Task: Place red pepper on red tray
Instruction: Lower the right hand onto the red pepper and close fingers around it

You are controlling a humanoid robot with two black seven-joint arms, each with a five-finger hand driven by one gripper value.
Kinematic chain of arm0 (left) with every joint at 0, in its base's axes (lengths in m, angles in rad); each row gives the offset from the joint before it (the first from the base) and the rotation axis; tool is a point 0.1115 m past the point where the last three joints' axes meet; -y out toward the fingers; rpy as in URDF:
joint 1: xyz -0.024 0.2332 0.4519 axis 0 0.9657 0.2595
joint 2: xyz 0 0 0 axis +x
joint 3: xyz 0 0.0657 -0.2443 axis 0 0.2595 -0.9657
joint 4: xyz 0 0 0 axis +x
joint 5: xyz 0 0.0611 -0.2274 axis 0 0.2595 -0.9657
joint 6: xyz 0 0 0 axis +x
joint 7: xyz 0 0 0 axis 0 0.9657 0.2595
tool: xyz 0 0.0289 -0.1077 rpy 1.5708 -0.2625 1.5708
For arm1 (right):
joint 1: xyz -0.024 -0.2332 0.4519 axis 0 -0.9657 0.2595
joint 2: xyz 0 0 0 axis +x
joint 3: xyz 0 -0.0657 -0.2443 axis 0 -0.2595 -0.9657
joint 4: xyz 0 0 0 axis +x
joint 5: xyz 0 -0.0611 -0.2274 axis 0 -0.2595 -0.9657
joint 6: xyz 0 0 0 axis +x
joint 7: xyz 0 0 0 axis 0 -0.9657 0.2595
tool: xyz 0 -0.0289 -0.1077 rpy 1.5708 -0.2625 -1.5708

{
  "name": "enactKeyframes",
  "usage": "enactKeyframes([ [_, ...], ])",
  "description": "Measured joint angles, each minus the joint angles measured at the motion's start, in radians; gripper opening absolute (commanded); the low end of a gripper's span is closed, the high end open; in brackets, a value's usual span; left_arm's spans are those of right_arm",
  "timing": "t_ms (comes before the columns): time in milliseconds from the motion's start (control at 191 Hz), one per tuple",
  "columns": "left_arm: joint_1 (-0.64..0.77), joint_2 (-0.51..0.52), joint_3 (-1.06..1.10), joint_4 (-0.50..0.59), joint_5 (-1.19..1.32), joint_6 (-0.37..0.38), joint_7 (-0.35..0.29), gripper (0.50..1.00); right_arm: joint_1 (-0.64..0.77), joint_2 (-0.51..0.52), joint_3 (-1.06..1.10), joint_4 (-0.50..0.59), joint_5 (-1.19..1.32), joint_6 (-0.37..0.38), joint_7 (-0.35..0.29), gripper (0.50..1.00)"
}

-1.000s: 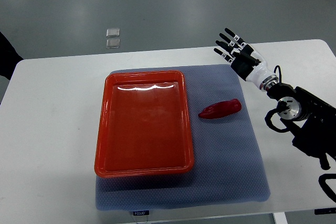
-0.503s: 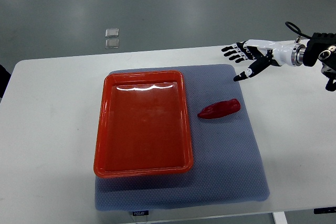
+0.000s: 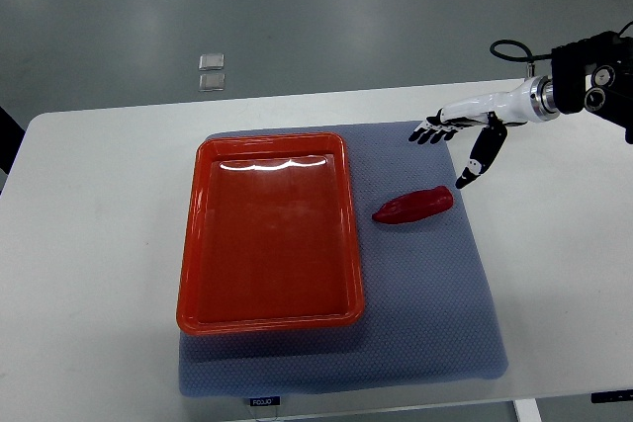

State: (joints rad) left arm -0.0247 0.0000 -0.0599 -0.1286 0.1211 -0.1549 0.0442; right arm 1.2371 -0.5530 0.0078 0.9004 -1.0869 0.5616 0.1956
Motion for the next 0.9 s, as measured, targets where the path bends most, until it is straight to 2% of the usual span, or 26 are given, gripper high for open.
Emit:
enactKeyframes([
  [126,0.0,0.0,0.0,0.0,0.0,0.0,0.0,1.0,0.001,0.008,0.002,0.023,0.009,-0.015,-0.007,0.915],
  [429,0.0,0.0,0.0,0.011,-0.001,0.0,0.0,1.0,-0.064,0.014,0.008,0.085,0.059,-0.133,-0.004,0.913],
  [901,0.0,0.0,0.0,0.011,-0.001,0.0,0.0,1.0,-0.178,0.02,0.006,0.088,-0.022,-0.249,0.06,0.897],
])
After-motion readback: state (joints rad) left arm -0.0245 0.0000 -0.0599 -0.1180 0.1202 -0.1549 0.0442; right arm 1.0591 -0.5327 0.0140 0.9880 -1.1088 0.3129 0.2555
